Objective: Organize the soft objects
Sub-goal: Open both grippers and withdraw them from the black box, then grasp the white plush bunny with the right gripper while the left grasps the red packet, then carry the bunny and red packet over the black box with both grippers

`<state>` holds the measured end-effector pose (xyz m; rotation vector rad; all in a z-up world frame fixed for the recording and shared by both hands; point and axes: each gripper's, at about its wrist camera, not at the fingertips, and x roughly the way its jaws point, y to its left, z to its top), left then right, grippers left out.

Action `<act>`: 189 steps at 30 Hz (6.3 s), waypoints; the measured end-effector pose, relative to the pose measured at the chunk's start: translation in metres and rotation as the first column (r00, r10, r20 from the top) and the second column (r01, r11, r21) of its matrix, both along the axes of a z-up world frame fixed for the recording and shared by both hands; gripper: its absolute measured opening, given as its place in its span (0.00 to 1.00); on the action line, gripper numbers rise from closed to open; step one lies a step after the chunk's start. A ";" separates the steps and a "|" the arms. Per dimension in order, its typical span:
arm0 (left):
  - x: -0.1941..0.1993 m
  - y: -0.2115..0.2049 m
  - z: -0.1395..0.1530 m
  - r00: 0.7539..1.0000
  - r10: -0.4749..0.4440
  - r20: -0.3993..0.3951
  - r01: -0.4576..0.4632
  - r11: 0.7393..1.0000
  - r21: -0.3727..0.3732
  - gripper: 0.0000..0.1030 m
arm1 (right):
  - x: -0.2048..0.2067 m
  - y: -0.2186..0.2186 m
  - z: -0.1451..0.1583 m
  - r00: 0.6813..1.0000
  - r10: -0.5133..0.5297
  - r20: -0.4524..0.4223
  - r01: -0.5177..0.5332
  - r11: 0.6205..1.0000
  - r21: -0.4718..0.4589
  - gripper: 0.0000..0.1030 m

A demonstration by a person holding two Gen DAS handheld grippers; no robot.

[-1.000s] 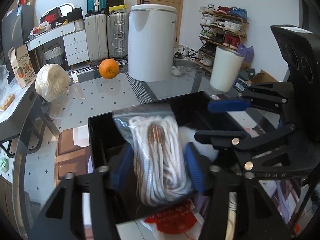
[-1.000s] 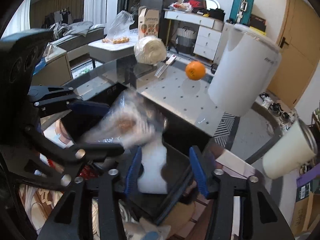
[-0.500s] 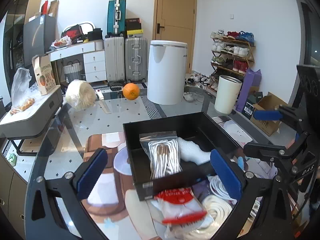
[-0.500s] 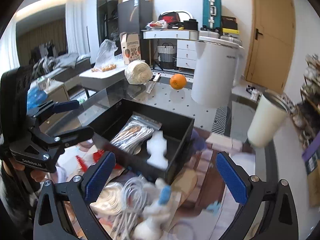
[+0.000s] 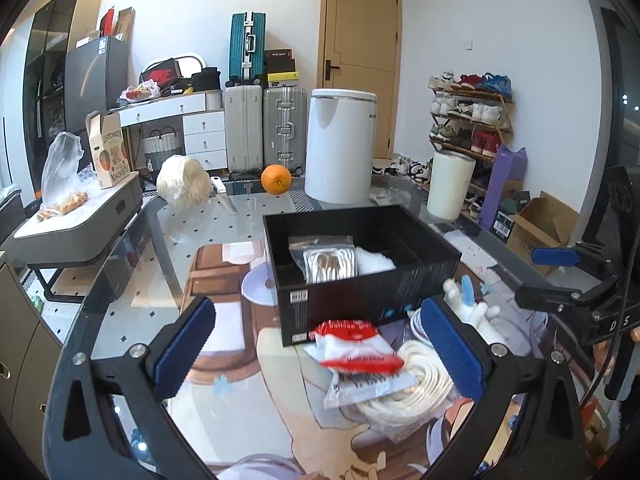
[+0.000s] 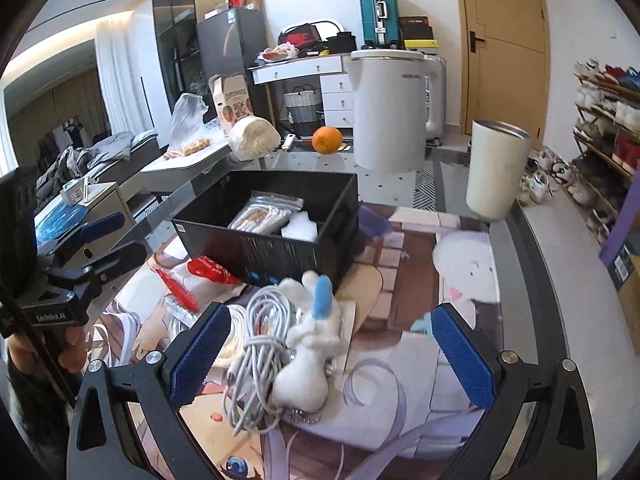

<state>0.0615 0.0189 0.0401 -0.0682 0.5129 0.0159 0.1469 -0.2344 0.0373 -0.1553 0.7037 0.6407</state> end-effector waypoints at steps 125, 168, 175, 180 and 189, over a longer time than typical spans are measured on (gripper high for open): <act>0.046 -0.038 -0.049 0.955 -0.100 -0.280 0.127 0.989 0.081 0.58 | 0.018 0.005 -0.035 0.998 0.004 -0.055 -0.008 0.998 -0.065 0.34; 0.031 0.008 0.030 0.997 -0.060 0.040 0.061 0.997 -0.036 0.58 | 0.028 0.060 0.044 0.987 0.116 0.111 -0.118 0.993 0.018 0.34; 0.044 0.010 0.029 0.998 -0.054 0.039 0.055 0.998 -0.027 0.58 | 0.049 0.075 0.053 0.980 0.139 0.141 -0.141 0.990 0.004 0.34; 0.056 0.011 0.028 0.999 -0.039 0.032 0.040 0.999 -0.024 0.58 | 0.060 0.081 0.051 0.977 0.153 0.148 -0.155 0.988 0.003 0.34; 0.077 0.013 0.020 0.999 -0.032 0.010 0.033 0.999 -0.010 0.58 | 0.079 0.098 0.035 0.976 0.167 0.139 -0.162 0.985 -0.053 0.34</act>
